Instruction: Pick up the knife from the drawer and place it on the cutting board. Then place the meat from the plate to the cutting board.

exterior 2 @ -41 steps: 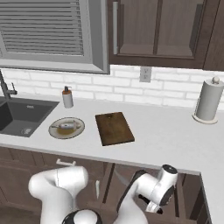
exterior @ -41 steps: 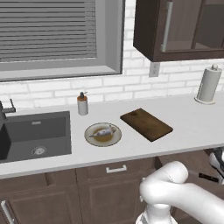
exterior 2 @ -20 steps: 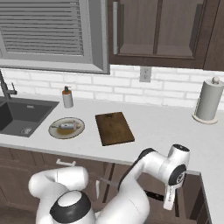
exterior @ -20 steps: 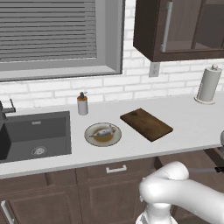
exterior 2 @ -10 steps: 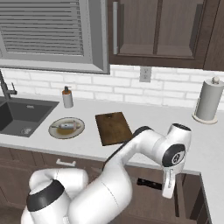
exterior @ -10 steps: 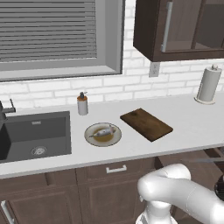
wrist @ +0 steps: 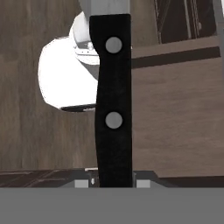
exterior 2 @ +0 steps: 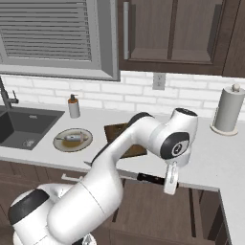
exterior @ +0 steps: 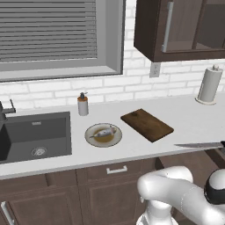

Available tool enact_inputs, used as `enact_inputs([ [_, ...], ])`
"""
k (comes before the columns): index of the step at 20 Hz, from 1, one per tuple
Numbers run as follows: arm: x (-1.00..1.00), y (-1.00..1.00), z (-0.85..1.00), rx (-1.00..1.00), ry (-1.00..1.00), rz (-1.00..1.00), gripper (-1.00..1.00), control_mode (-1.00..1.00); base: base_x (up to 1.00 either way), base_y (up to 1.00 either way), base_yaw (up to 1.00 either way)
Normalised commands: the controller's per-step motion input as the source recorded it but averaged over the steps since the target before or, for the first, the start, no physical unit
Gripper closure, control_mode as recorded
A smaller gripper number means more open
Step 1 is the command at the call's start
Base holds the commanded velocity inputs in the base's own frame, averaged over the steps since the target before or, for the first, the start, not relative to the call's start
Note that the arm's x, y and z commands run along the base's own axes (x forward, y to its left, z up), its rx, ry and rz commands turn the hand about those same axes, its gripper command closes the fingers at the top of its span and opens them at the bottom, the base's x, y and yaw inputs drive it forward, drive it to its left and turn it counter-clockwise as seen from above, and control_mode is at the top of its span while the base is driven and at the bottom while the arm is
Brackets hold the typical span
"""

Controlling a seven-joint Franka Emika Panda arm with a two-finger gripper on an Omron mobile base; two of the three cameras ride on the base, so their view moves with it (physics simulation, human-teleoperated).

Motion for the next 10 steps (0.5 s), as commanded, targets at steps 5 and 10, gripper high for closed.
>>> enact_inputs([
  [5,0.46,0.29,0.41,0.0,-0.09,0.0,1.0,-1.0,0.0,0.0,0.0],
  [10,0.65,0.33,0.08,0.0,-0.04,0.0,1.0,-1.0,0.0,0.0,0.0],
])
